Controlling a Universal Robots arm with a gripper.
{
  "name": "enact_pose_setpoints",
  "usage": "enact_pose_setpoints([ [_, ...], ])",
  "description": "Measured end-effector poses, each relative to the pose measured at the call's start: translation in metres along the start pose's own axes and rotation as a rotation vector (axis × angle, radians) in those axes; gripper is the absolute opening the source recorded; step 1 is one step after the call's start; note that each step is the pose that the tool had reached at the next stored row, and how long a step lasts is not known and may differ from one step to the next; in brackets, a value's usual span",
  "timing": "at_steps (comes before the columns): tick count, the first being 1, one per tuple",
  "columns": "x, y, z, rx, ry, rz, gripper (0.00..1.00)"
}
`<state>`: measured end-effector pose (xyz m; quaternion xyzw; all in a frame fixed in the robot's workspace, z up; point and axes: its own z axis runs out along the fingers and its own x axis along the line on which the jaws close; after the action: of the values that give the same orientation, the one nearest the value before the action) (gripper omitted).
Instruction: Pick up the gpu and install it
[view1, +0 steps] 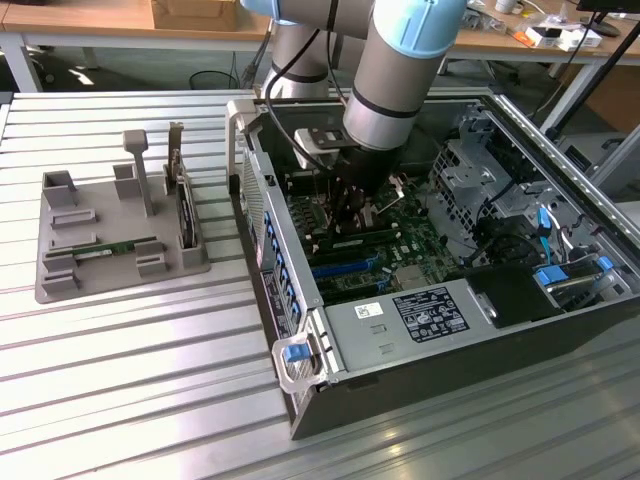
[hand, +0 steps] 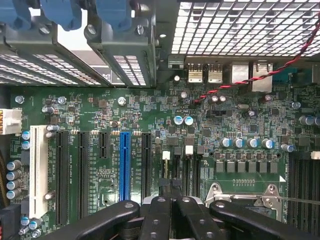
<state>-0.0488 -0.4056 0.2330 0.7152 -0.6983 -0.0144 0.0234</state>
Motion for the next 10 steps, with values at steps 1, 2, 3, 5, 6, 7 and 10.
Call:
enact_pose_setpoints([
  [1, 0.000, 0.0002, -0.0038, 0.0000, 0.0005, 0.000, 0.11],
  [2, 0.000, 0.0006, -0.0118, -0.0003, 0.0015, 0.000, 0.11],
  [3, 0.000, 0.0004, -0.0138, -0.0002, 0.0013, 0.000, 0.11],
  [5, 0.000, -0.0040, -0.0146, -0.0004, 0.0013, 0.000, 0.11],
  [6, 0.001, -0.0098, -0.0149, -0.0030, 0.0014, 0.000, 0.11],
  [7, 0.001, -0.0145, -0.0151, -0.0053, 0.0012, 0.000, 0.11],
  [10, 0.001, -0.0304, -0.0157, -0.0136, 0.0011, 0.000, 0.11],
])
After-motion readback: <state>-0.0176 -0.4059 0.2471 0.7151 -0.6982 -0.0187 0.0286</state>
